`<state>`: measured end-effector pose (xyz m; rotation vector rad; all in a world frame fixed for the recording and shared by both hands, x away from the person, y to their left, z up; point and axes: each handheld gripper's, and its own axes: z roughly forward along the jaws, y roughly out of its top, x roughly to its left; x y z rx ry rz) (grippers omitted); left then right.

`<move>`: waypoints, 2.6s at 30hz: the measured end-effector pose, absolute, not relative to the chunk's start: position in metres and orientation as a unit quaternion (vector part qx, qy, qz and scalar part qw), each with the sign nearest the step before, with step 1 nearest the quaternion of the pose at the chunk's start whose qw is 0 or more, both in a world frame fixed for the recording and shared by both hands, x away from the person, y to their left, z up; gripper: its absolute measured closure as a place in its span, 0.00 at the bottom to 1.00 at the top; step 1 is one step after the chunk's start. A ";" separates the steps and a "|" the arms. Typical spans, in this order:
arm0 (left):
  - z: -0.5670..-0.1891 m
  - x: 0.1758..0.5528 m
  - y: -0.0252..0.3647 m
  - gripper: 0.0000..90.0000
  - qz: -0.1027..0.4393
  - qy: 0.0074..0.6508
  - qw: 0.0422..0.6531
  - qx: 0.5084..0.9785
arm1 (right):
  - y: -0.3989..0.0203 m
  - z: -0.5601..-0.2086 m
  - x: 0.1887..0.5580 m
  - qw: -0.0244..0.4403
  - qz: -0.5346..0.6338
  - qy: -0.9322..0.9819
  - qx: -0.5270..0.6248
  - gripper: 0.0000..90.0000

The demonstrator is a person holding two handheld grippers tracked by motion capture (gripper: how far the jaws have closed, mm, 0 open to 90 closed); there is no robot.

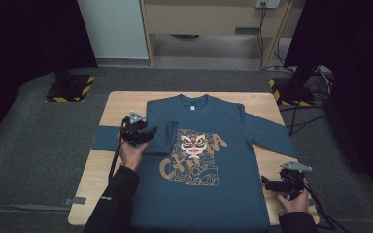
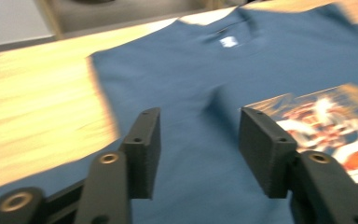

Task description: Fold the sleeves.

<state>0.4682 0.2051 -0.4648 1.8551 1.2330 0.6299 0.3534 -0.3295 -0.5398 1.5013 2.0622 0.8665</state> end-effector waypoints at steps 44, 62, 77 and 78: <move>-0.530 0.464 0.293 0.96 0.259 0.604 0.322 0.682 | -0.330 -0.540 0.353 0.222 0.314 0.747 0.543 0.01; -0.447 0.389 0.185 0.96 0.209 0.438 0.482 0.730 | -0.329 -0.540 0.354 0.223 0.314 0.746 0.543 0.01; -0.449 0.358 0.053 0.96 0.136 0.304 0.492 0.805 | -0.329 -0.540 0.354 0.223 0.314 0.747 0.543 0.01; -0.453 0.357 0.046 0.96 0.134 0.298 0.486 0.810 | -0.329 -0.540 0.354 0.223 0.314 0.747 0.543 0.01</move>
